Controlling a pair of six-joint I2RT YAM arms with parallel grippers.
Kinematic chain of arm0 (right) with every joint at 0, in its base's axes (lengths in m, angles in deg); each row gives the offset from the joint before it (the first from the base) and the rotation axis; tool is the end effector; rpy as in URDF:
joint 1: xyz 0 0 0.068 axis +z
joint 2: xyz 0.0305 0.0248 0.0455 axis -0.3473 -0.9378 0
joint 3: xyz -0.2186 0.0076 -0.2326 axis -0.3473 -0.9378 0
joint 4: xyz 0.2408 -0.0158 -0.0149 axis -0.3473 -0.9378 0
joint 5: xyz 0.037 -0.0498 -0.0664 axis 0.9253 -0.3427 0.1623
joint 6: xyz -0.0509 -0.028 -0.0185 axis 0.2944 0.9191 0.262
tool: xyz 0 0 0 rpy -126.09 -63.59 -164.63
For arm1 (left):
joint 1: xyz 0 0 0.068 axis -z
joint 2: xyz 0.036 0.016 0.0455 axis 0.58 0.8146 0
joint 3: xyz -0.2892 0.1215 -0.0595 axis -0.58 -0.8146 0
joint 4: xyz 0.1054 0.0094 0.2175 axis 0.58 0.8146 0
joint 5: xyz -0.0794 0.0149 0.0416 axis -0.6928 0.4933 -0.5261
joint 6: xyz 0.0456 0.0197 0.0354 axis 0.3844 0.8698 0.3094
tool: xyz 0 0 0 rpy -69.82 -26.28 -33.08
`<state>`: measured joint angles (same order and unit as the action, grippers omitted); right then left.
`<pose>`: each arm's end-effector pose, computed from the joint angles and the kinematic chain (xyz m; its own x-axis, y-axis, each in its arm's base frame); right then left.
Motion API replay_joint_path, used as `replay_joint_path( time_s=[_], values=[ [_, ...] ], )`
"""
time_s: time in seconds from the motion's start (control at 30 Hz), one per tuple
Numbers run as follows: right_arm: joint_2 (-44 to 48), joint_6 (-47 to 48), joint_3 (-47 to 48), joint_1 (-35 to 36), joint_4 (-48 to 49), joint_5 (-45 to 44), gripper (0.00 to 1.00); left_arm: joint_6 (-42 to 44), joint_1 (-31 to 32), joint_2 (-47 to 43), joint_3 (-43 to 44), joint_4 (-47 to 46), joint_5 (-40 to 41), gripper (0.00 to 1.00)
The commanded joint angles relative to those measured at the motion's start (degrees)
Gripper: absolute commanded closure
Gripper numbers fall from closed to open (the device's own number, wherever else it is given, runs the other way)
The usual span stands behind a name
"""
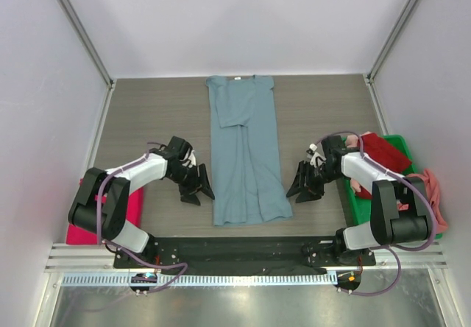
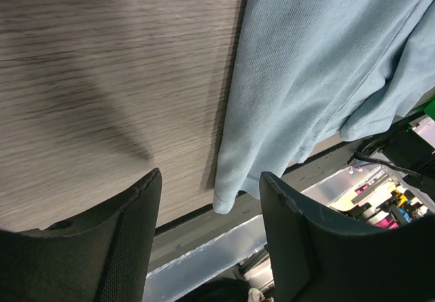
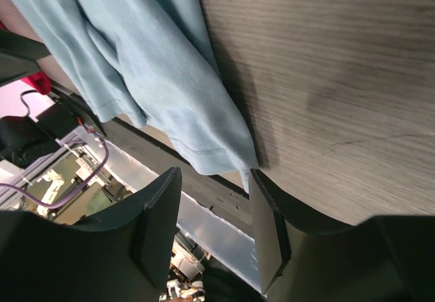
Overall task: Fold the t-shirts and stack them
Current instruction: Fold the tshirt
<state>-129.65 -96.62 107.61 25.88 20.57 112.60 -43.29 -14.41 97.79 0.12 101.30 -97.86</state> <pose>0.1936 0.0470 0.2123 -0.9849 0.1594 0.0670 0.1662 0.7656 0.6215 0.2091 -0.1042 0.2051 -0.9744 -0.1940 0.1137 -0.2248 0.8290 -0.5120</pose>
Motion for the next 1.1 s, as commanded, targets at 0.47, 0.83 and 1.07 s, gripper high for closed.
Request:
replay_joint_path(
  time_s=[0.47,0.83,1.07],
  values=[
    [-12.5,-0.3,2.6,7.6,-1.0,-3.8,0.5,-2.3,4.8,2.0,-2.8,-4.8,-3.6,0.44],
    [-14.0,-1.7,3.2,10.1,0.9,-2.5,0.58,-0.8,9.1,1.7,-2.4,-6.9,-6.0,0.57],
    [-14.0,-2.1,3.3,10.3,2.0,-2.1,0.6,-0.8,9.9,2.5,-2.7,-7.1,-6.2,0.57]
  ],
)
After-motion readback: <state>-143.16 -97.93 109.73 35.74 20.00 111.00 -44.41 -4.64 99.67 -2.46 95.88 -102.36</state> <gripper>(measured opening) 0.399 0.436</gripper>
